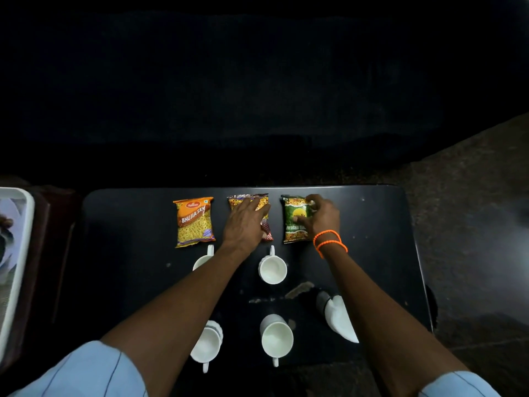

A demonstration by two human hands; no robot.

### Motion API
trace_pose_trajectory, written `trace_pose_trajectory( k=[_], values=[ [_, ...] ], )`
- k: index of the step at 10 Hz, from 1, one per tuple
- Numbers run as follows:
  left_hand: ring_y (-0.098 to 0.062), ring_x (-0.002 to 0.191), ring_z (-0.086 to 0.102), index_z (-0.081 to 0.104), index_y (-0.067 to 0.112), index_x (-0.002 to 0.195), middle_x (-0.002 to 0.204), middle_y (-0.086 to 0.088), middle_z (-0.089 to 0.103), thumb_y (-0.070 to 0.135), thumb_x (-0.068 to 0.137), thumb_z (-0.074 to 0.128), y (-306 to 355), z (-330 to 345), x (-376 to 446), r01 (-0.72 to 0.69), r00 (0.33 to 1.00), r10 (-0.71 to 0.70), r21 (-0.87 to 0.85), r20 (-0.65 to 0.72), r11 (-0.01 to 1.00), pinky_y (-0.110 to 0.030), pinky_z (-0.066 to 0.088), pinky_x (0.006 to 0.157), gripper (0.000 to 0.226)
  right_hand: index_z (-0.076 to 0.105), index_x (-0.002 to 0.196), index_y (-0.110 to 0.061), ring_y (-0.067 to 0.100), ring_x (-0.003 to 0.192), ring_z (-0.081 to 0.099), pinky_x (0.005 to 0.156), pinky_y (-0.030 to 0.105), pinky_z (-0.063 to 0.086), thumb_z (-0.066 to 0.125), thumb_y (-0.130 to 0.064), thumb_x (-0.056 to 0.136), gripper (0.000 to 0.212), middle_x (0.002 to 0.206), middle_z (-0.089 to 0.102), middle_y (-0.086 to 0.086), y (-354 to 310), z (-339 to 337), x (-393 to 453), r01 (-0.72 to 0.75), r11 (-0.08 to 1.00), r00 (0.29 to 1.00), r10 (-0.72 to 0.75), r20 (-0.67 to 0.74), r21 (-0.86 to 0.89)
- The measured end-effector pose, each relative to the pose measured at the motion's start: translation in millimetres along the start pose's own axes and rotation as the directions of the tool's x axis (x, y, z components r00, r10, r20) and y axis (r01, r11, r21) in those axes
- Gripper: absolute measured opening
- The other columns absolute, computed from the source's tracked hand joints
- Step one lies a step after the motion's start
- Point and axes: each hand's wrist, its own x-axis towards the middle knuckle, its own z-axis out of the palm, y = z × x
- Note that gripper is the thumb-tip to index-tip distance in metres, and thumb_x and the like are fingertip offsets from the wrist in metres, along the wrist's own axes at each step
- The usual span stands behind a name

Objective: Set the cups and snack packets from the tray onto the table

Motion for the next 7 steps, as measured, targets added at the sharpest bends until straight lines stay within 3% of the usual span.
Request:
trace_pose_trajectory(
  k=[4,5,6,7],
  values=[
    [-0.026,0.159,0.014,0.033,0.025,0.16,0.171,-0.005,0.023,0.027,0.089,0.078,-3.9,3.0,1.8,-0.081,0.997,0.081,-0.04,-0.01,0.996,-0.038,0.012,0.128,0.084,0.066,0.121,-0.016,0.031,0.101,0.064,0.089,0.043,0.057,0.09,-0.022,0.068,0.059,0.114,0.065,0.015,-1.1,-0.1,1.7,-0.009,1.0,0.999,0.008,-0.032,-0.014],
    [-0.026,0.16,0.014,0.032,0.025,0.16,0.171,-0.005,0.022,0.029,0.089,0.078,-4.2,4.4,3.9,-0.091,0.996,0.091,-0.046,-0.01,0.995,-0.038,0.011,0.128,0.085,0.066,0.122,-0.016,0.031,0.102,0.064,0.088,0.038,0.056,0.09,-0.026,0.069,0.06,0.115,0.064,0.015,0.9,2.6,3.7,0.02,0.999,1.0,-0.021,-0.021,-0.043],
    [-0.024,0.16,0.012,0.028,0.025,0.162,0.172,-0.005,0.019,0.034,0.091,0.076,-7.8,-4.0,-1.6,-0.094,0.996,0.093,-0.057,-0.007,0.994,-0.038,0.01,0.129,0.087,0.063,0.125,-0.017,0.03,0.11,0.059,0.09,0.033,0.05,0.087,-0.035,0.072,0.062,0.121,0.059,0.013,-5.6,-0.3,0.5,0.056,0.994,0.998,-0.058,-0.02,-0.093],
    [-0.023,0.161,0.007,0.021,0.023,0.164,0.173,-0.006,0.014,0.035,0.099,0.065,-10.6,-18.9,-4.2,-0.117,0.99,0.112,-0.051,-0.083,0.992,-0.041,0.01,0.13,0.08,0.056,0.135,-0.017,0.03,0.131,0.046,0.106,0.042,0.045,0.076,-0.048,0.08,0.066,0.14,0.05,0.013,-17.7,-3.3,-4.2,0.135,0.969,0.977,-0.165,-0.138,-0.206]
  ],
)
